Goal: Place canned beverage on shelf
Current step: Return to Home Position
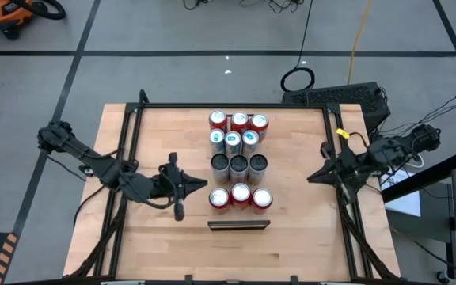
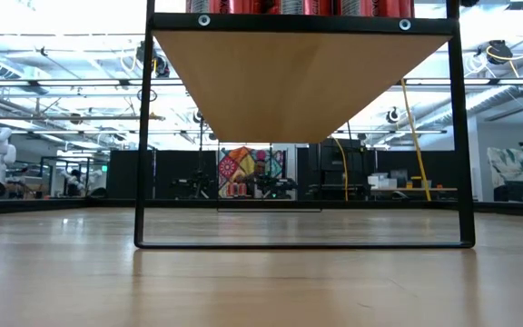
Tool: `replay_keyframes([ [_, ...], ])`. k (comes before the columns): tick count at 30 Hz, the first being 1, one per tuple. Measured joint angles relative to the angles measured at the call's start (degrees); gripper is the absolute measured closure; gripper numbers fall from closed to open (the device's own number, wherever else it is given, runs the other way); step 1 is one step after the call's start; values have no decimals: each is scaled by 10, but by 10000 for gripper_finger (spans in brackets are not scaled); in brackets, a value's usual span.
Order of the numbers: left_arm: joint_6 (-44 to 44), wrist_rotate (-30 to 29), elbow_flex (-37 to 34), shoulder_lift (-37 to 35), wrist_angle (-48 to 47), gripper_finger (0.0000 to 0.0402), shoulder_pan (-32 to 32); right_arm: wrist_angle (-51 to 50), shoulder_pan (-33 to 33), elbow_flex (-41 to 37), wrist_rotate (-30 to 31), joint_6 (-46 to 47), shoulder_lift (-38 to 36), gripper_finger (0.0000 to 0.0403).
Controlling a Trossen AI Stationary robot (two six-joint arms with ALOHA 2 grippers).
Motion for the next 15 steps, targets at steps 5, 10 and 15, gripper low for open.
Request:
replay_keyframes([
  [5, -3, -2, -103, -56, 56, 398, -13, -38, 0, 0, 32, -23, -27, 403],
  [10, -6, -4, -220, -118, 126, 400, -11, -73, 0, 0, 61, -40, -39, 403],
  [15, -9, -5, -332, -170, 218, 401, 0, -120, 0, 0, 102, -35, -41, 403],
])
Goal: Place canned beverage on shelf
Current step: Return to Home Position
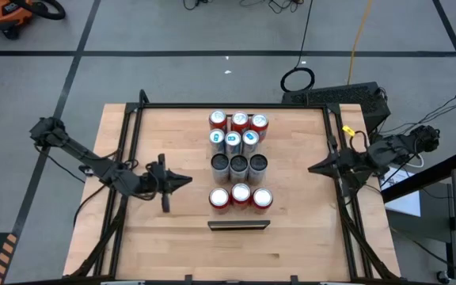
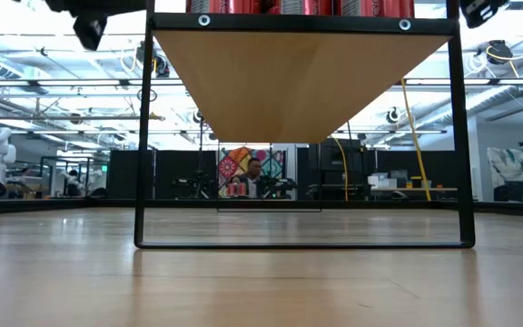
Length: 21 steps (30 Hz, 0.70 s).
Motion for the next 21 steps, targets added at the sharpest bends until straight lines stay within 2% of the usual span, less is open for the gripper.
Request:
replay_keyframes([
  [4, 1, 0, -49, -27, 24, 401, 5, -22, 0, -7, 36, 17, -1, 403],
  [8, 0, -2, -82, -37, 25, 401, 7, -10, 0, -58, 62, 27, -16, 403],
  [16, 1, -27, -139, -37, 100, 402, 8, 122, 0, -212, 58, 23, -62, 403],
  [21, 2, -18, -197, -37, 184, 402, 7, 239, 1, -312, 20, 8, -87, 403],
])
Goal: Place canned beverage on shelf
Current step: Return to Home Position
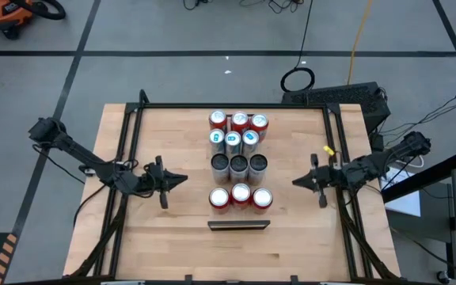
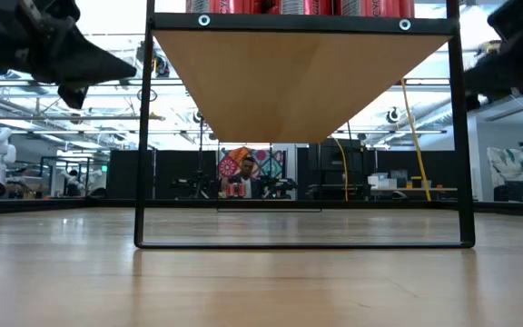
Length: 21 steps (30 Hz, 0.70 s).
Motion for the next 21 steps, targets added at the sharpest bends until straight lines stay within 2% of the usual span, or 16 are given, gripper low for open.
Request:
replay_keyframes([
  [5, 18, 58, -52, 0, 121, 402, -1, 63, 0, -47, -35, 16, -9, 403],
  [8, 59, 85, -67, 0, 168, 402, -1, 65, 0, -50, -45, 18, -10, 403],
  [13, 109, 136, -102, 0, 237, 402, 0, 68, 0, -50, -96, 5, -10, 403],
  [21, 165, 143, -107, -4, 237, 401, 0, 82, 0, -58, -97, -16, -10, 403],
])
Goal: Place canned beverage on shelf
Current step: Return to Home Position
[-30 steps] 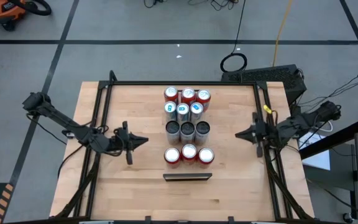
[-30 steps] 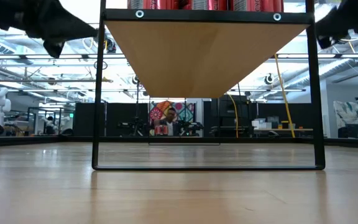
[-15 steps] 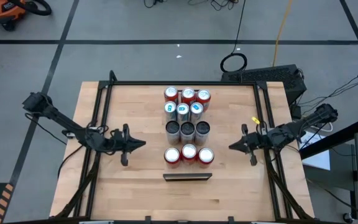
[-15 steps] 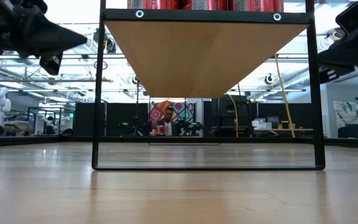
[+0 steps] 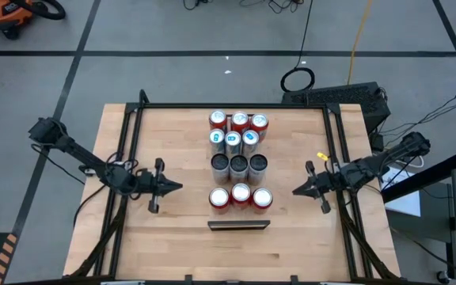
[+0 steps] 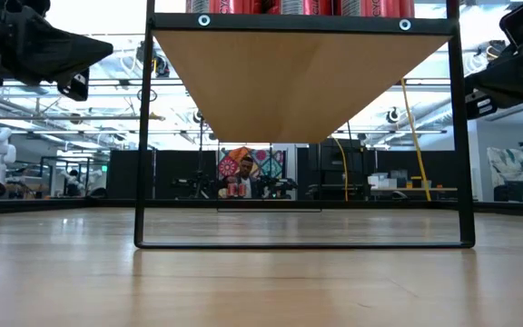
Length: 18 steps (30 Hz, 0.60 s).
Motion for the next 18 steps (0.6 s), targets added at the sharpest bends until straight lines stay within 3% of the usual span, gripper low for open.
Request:
replay_keyframes([
  [5, 49, 1, 0, -14, -1, 401, 2, 89, -1, -42, -28, -5, 0, 403],
  [11, 76, 46, 0, -33, -3, 401, 39, 80, -8, -43, -28, 1, -5, 403],
  [18, 69, 123, -1, -36, -20, 401, 107, 81, -69, -43, -29, -4, -17, 403],
])
